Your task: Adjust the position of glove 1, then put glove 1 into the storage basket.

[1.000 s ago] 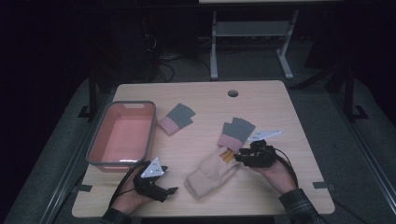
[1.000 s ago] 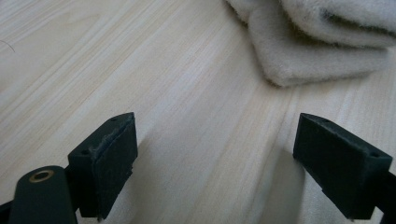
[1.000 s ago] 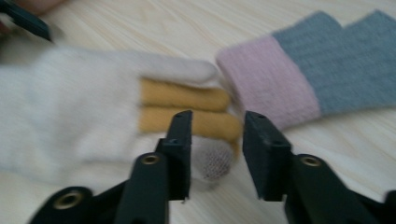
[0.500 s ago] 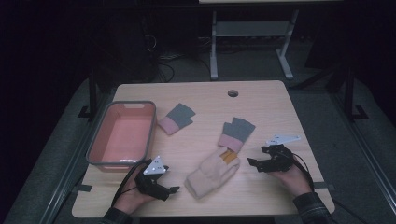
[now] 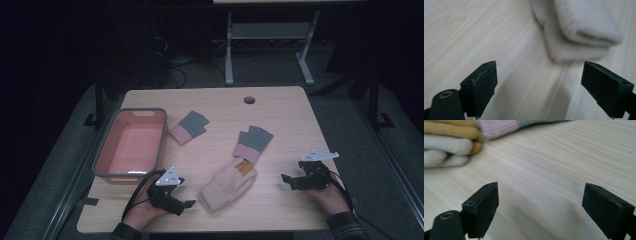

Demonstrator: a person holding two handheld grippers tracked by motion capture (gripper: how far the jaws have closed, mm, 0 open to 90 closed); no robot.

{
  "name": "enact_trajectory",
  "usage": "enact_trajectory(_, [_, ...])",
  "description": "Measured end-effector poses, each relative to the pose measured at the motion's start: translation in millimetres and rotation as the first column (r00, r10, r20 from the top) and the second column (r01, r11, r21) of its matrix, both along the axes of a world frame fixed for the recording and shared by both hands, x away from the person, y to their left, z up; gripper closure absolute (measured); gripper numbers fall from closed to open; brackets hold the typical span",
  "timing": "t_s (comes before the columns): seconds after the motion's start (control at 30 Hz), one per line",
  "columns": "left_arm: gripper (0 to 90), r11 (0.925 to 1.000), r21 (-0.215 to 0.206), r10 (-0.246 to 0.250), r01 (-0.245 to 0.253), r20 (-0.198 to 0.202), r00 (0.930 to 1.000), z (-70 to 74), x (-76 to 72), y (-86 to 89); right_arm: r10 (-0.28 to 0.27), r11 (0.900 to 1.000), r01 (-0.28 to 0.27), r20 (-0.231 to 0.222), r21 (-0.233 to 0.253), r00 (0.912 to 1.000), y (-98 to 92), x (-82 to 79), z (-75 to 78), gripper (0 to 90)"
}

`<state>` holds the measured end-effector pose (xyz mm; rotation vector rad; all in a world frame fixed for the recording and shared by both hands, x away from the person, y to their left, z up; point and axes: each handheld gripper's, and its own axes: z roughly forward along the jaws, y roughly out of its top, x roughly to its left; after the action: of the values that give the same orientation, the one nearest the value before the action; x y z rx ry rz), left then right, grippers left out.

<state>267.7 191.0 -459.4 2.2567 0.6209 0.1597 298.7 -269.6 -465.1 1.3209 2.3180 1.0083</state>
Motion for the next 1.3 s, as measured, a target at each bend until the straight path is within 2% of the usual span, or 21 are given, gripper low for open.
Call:
enact_trajectory(0.17, [12.8, 0.9998, -0.017, -0.009, 0.009, -0.006, 0.9999, 13.5, 2.6, -8.8, -0.003, 1.000, 0.003, 0.001, -0.028, 1.0000, -4.4, 4.5, -6.0, 11.3])
enact_trajectory(0.23, [12.8, 0.9991, -0.041, -0.006, 0.005, -0.012, 0.9999, 20.4, 5.5, -13.0, -0.007, 0.999, 0.007, 0.001, -0.036, 1.0000, -5.0, 5.4, -8.1, 10.4])
enact_trajectory(0.4, [12.7, 0.9980, -0.063, -0.009, 0.008, -0.010, 0.9999, 34.0, 13.2, -21.3, -0.001, 0.998, 0.002, 0.007, -0.065, 1.0000, -3.5, 6.6, -12.5, 9.4])
enact_trajectory(0.57, [12.6, 0.9958, -0.090, -0.017, 0.015, -0.027, 0.9995, 43.9, 20.4, -32.1, 0.004, 0.998, -0.003, 0.015, -0.055, 0.9999, -3.1, 5.7, -14.1, 8.4])
enact_trajectory(0.67, [12.7, 0.9955, -0.092, -0.027, 0.024, -0.032, 0.9991, 49.5, 26.3, -42.2, 0.019, 0.999, -0.017, 0.050, -0.036, 0.9986, -6.0, 3.7, -17.5, 8.1])
enact_trajectory(0.73, [12.6, 0.9950, -0.095, -0.032, 0.029, -0.029, 0.9990, 51.2, 28.5, -48.4, 0.018, 0.999, -0.016, 0.053, -0.034, 0.9984, -6.6, 3.6, -17.8, 8.1])
enact_trajectory(0.97, [12.3, 0.9955, -0.075, -0.060, 0.058, -0.031, 0.9977, 51.2, 36.1, -74.5, 0.016, 0.999, -0.014, 0.055, -0.035, 0.9984, -6.7, 3.9, -17.8, 8.1])
enact_trajectory(1.1, [12.1, 0.9964, -0.066, -0.055, 0.053, -0.036, 0.9978, 47.7, 39.8, -84.5, 0.012, 0.999, -0.010, 0.055, -0.037, 0.9984, -6.8, 4.2, -17.8, 8.2])
enact_trajectory(1.3, [12.1, 0.9980, -0.007, -0.064, 0.063, -0.053, 0.9965, 33.2, 45.7, -97.7, 0.008, 0.999, -0.006, 0.054, -0.036, 0.9985, -6.7, 4.5, -17.9, 8.2])
